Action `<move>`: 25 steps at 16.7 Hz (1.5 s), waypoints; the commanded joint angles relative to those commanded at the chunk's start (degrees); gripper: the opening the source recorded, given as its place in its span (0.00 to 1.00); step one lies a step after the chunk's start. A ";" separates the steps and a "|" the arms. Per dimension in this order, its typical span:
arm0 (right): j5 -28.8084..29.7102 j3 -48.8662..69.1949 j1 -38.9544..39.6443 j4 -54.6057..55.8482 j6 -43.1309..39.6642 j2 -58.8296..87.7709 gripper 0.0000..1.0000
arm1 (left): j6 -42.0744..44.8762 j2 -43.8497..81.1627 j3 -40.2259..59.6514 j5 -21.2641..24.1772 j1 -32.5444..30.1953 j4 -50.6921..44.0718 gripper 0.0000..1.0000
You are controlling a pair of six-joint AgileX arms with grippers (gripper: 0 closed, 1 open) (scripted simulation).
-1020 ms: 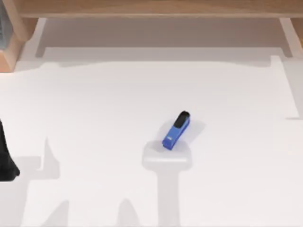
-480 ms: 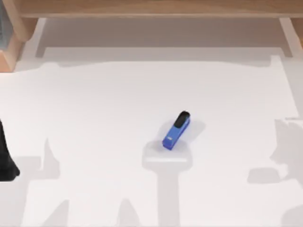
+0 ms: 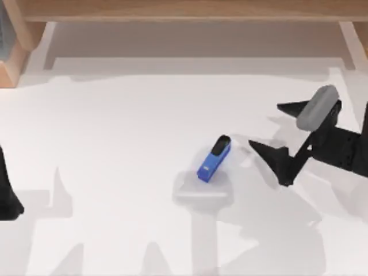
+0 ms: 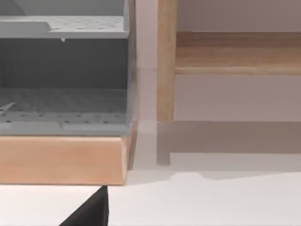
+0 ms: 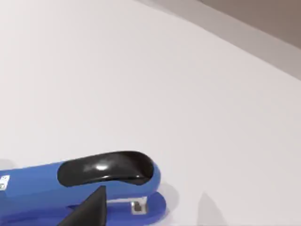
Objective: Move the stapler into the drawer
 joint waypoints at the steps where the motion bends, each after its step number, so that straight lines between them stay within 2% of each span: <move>1: 0.69 2.77 3.20 -6.17 7.06 0.51 1.00 | 0.00 0.00 0.00 0.00 0.00 0.00 1.00; 4: 4.76 13.72 10.02 -27.63 26.62 0.47 1.00 | 0.00 0.00 0.00 0.00 0.00 0.00 1.00; 7: 11.73 28.21 12.19 -53.53 42.04 -0.01 1.00 | 0.00 0.00 0.00 0.00 0.00 0.00 1.00; 11: 23.01 50.49 10.67 -86.34 57.67 1.79 1.00 | 0.00 0.00 0.00 0.00 0.00 0.00 1.00; 15: 32.49 70.55 12.90 -110.96 71.12 7.15 1.00 | 0.00 0.00 0.00 0.00 0.00 0.00 1.00; 20: 37.52 84.52 20.96 -129.77 81.24 17.20 1.00 | 0.00 0.00 0.00 0.00 0.00 0.00 1.00; 25: 38.11 86.97 24.26 -134.88 82.68 21.50 1.00 | 0.00 0.00 0.00 0.00 0.00 0.00 1.00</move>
